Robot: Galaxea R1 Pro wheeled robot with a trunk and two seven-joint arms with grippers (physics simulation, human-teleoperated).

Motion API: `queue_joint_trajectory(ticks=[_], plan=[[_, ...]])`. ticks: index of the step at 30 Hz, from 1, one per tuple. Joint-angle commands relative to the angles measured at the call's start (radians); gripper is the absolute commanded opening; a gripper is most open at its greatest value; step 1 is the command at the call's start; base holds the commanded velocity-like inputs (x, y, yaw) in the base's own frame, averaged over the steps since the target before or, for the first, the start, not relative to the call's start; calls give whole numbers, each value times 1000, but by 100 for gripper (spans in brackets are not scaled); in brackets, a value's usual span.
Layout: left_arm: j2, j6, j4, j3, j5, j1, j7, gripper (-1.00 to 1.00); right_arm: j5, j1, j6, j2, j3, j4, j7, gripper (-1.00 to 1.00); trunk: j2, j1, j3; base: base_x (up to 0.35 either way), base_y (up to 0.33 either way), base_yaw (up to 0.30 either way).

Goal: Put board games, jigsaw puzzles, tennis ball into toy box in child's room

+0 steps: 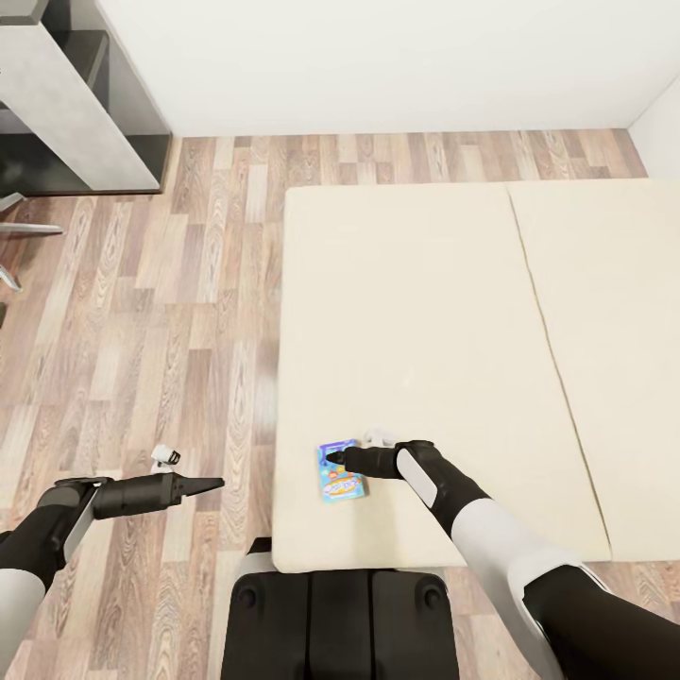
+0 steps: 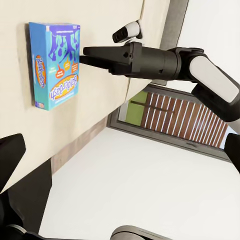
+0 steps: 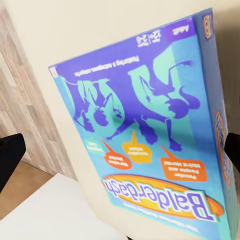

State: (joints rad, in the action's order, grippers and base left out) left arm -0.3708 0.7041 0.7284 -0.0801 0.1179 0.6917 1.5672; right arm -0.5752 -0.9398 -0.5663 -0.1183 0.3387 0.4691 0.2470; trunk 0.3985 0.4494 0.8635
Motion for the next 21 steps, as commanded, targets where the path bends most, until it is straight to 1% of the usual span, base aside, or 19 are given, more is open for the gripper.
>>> queue_joint_trajectory(ticks=[1, 21], plan=[[0, 11, 0, 0, 0, 0, 4, 100, 0, -1, -3, 0, 2, 0, 1, 100, 2, 1, 1, 0, 111, 0], [0, 11, 0, 0, 0, 0, 4, 100, 0, -1, -3, 0, 2, 0, 1, 100, 2, 1, 1, 0, 118, 0]])
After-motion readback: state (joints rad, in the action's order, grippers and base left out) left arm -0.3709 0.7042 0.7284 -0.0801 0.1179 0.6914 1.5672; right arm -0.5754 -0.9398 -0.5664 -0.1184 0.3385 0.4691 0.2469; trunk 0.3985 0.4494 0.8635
